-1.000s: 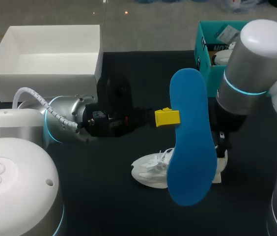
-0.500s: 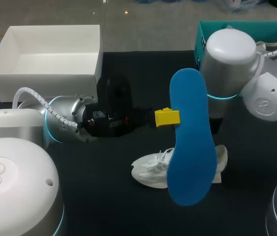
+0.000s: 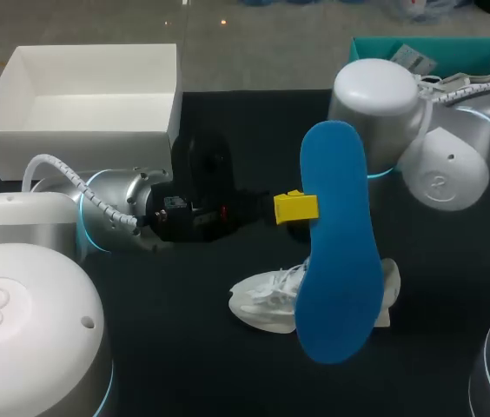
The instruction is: Take the shoe out of the shoebox, open the shoe tongue, remove and reinsert the insole, then place the shoe into the shoebox
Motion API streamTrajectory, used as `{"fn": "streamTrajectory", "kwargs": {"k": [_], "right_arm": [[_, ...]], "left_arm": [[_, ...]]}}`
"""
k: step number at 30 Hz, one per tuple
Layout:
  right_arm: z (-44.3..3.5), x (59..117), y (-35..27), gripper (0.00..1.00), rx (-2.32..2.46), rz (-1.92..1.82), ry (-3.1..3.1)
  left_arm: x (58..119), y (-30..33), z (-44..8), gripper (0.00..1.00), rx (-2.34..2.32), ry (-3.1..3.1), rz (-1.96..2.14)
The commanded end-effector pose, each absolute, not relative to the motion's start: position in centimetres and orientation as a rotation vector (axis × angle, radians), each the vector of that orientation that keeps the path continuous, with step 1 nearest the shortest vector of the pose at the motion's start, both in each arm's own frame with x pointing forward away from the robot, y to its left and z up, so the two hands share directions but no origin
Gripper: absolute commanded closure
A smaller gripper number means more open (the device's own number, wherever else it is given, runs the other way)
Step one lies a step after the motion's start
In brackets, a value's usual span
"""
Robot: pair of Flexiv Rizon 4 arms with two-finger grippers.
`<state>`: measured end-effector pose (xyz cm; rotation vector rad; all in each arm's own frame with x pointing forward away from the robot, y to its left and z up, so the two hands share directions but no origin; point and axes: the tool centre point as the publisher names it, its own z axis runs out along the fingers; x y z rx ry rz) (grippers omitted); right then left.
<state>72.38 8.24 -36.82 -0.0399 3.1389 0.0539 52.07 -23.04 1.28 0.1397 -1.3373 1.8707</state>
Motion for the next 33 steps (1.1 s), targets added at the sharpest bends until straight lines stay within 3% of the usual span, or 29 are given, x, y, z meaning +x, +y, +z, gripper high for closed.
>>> {"fn": "streamTrajectory", "kwargs": {"k": [1,25,33], "right_arm": [[-37.2,72.4,8.3,1.00,-0.040,0.062,3.137],[-37.2,72.4,8.3,1.00,-0.040,0.062,3.137],[-31.5,73.7,8.9,1.00,0.269,0.157,3.119]], "left_arm": [[51.5,-23.2,1.7,1.00,0.155,-1.344,1.874],[51.5,-23.2,1.7,1.00,0.155,-1.344,1.874],[51.5,-23.2,1.7,1.00,0.155,-1.344,1.874]]}}
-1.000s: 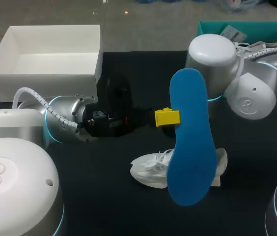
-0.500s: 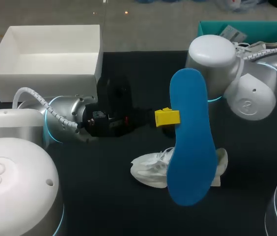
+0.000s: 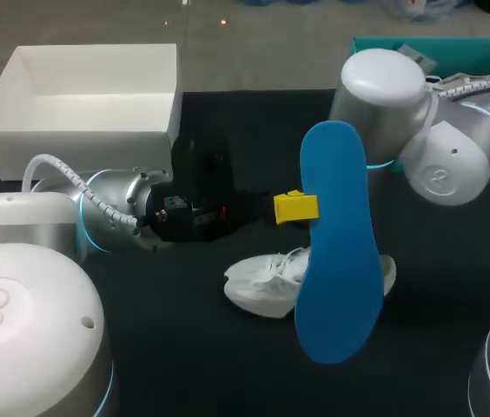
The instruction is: Take the shoe out of the shoebox, open the shoe tongue, remove and reinsert the insole, then place the shoe into the shoebox
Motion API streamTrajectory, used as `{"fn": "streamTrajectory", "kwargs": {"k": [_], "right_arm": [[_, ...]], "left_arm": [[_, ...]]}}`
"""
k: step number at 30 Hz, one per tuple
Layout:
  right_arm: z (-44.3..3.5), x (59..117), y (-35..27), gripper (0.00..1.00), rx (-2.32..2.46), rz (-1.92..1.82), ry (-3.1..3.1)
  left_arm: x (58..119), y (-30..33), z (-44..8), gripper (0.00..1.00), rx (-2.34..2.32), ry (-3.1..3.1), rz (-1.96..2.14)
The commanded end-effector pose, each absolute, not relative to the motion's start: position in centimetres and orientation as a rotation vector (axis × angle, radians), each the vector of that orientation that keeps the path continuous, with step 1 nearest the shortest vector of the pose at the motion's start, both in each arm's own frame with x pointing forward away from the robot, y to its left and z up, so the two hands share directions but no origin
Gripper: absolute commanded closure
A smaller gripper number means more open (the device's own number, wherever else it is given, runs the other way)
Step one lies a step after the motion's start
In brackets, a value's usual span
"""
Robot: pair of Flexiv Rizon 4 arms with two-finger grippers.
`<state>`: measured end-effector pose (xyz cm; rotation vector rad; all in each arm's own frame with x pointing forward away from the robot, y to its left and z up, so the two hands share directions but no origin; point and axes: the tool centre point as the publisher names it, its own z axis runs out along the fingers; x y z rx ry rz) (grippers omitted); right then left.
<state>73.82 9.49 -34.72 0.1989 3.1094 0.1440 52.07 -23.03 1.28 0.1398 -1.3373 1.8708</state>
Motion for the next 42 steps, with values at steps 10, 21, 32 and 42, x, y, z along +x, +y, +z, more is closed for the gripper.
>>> {"fn": "streamTrajectory", "kwargs": {"k": [10,21,32,42], "right_arm": [[-29.6,74.6,8.9,1.00,0.918,0.342,3.239],[-27.9,73.2,11.9,1.00,0.991,0.304,3.085],[-27.9,73.2,11.9,1.00,0.991,0.304,3.085],[-27.9,74.0,11.1,1.00,1.479,0.231,3.057]], "left_arm": [[51.5,-23.2,1.7,1.00,0.155,-1.344,1.874],[51.5,-23.2,1.7,1.00,0.155,-1.344,1.874],[51.5,-23.2,1.7,1.00,0.155,-1.344,1.874],[51.5,-23.2,1.7,1.00,0.155,-1.344,1.874]]}}
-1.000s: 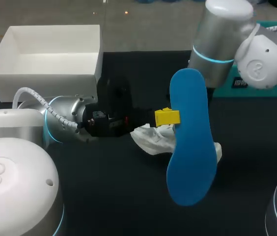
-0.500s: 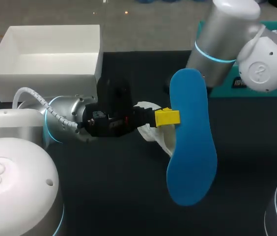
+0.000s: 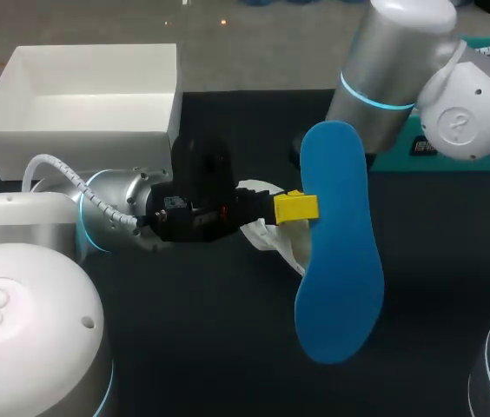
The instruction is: Take the shoe out of the shoebox, open the shoe tongue, remove and reinsert the insole, then place the shoe into the shoebox
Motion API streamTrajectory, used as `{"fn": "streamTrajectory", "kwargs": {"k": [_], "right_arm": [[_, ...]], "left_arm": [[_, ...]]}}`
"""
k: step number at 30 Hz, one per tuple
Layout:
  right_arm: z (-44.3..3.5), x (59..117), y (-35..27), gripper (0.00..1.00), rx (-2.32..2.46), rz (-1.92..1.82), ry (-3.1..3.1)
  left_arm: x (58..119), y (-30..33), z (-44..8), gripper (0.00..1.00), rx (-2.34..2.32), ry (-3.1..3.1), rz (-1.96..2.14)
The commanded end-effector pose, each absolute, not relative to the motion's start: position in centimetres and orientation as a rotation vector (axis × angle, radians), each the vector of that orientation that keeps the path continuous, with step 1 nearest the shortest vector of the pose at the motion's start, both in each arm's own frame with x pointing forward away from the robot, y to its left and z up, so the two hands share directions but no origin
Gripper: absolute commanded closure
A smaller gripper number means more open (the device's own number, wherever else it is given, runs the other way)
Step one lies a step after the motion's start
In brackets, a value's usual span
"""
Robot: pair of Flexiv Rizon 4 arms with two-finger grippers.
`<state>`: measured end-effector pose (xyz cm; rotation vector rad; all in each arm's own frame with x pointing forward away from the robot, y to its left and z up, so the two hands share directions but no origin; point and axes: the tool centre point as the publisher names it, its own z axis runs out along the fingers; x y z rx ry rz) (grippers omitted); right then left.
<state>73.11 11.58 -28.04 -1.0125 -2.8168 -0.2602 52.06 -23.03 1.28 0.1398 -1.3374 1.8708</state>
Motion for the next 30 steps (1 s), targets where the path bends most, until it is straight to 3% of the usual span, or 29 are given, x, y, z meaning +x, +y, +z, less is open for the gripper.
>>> {"fn": "streamTrajectory", "kwargs": {"k": [1,11,30], "right_arm": [[-28.0,74.4,10.7,1.00,-1.323,-0.187,-2.469],[-27.7,73.2,9.6,1.00,-1.593,-0.320,-1.888],[-26.8,72.0,11.4,1.00,-1.942,-0.344,-1.852]], "left_arm": [[51.5,-23.2,1.7,1.00,0.155,-1.344,1.874],[51.5,-23.2,1.7,1.00,0.155,-1.344,1.874],[51.5,-23.2,1.7,1.00,0.155,-1.344,1.874]]}}
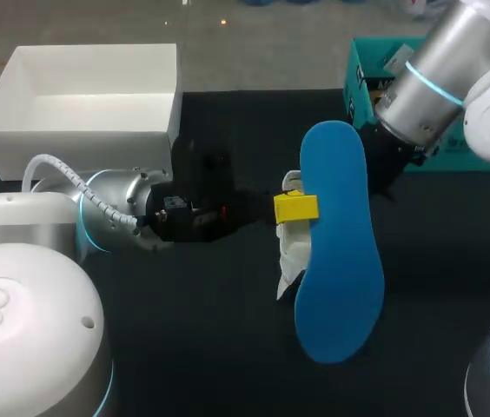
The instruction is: Take the shoe out of the shoebox, open the shoe tongue, remove and reinsert the insole, then place the shoe into the shoebox
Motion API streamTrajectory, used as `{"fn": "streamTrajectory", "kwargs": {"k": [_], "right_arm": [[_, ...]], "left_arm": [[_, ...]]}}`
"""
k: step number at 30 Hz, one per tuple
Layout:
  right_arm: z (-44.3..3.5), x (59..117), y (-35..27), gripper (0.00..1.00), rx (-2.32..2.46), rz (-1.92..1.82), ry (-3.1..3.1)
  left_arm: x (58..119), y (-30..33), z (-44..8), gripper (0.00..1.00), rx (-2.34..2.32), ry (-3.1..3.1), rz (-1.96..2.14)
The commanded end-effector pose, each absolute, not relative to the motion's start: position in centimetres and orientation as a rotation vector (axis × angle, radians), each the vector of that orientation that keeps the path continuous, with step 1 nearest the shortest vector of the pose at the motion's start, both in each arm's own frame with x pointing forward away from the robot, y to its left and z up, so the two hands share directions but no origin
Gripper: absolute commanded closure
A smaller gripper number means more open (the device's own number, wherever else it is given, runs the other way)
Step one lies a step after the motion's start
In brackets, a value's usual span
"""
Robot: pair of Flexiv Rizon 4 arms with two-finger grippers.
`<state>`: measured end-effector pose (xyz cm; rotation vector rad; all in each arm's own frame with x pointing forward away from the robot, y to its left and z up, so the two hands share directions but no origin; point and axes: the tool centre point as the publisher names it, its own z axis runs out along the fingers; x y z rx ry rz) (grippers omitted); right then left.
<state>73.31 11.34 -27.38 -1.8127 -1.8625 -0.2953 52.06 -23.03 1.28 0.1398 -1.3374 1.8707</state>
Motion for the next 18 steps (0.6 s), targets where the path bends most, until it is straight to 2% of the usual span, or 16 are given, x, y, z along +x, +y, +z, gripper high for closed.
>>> {"fn": "streamTrajectory", "kwargs": {"k": [1,18], "right_arm": [[-26.8,72.0,11.5,1.00,-1.960,-0.343,-1.858],[-27.5,72.3,12.8,1.00,-1.835,-0.413,-1.996]], "left_arm": [[51.5,-23.2,1.7,1.00,0.155,-1.344,1.874],[51.5,-23.2,1.7,1.00,0.155,-1.344,1.874]]}}
